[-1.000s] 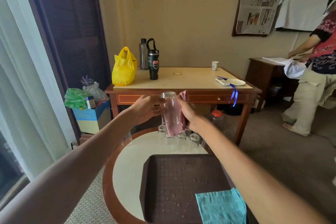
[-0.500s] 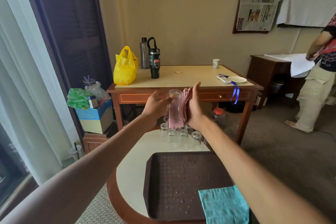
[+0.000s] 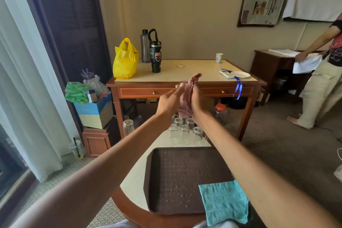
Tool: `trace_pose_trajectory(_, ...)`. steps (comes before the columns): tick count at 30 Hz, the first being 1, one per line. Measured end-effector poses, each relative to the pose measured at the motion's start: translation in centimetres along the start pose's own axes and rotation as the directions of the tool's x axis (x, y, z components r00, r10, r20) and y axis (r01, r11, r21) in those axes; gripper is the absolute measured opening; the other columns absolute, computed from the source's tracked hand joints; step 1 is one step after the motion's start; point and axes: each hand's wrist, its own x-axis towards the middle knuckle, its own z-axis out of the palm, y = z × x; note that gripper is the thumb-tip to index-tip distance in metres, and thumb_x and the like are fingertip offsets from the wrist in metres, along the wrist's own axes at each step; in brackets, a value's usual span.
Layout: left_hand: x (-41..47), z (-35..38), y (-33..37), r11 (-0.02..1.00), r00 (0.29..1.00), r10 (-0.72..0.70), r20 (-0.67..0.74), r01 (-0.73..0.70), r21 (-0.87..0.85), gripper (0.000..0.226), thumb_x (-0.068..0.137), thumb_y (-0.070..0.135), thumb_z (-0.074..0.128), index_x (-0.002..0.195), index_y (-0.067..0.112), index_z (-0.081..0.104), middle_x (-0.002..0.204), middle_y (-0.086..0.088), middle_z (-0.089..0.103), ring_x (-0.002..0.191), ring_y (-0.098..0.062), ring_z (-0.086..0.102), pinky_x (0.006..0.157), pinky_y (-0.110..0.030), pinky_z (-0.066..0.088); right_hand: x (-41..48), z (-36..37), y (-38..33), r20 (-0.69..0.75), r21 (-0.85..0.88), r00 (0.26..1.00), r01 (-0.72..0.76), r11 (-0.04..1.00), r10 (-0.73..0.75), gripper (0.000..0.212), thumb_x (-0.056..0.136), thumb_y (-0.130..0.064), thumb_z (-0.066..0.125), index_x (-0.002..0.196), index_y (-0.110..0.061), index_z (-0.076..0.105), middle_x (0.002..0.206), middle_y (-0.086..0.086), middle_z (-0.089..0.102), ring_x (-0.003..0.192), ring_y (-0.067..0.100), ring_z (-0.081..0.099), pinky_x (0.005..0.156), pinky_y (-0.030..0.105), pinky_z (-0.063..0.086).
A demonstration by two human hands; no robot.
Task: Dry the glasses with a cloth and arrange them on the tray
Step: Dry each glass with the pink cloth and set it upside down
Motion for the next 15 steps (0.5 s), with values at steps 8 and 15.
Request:
trace_pose_trajectory(8,0.6,0.3,1.4,0.997,0.984,0.007,-0.180,-0.022,-0.080,0.072,0.062,0.093,0.066,0.098,0.032,0.080,0.121,-0.008,0.071,0.113,-0.028,0.069,0.098,-0.046,0.056,-0.7,1.8,1.8,0.031,-0.224,0.994,-0.092,0.970,0.102,0.072,0.101,-0.067,0.015,0.104,-0.019,0.069,0.106,0.008,0.074,0.099,0.023,0.070,0.089,0.037,0.055)
trace_pose_trajectory(15,1.7,-1.2,0.9,0.980,0.988,0.003,-0.155,-0.034,-0.199,0.041,0.100,0.049,0.060,0.126,0.017,0.059,0.112,-0.003,0.070,0.093,-0.015,0.069,0.067,-0.029,0.057,-0.7,3.3,1.2,0.170,-0.157,0.985,0.055,0.986,-0.028,0.042,0.110,-0.033,0.025,0.124,0.002,0.042,0.090,0.011,0.059,0.075,0.013,0.064,0.067,0.022,0.055)
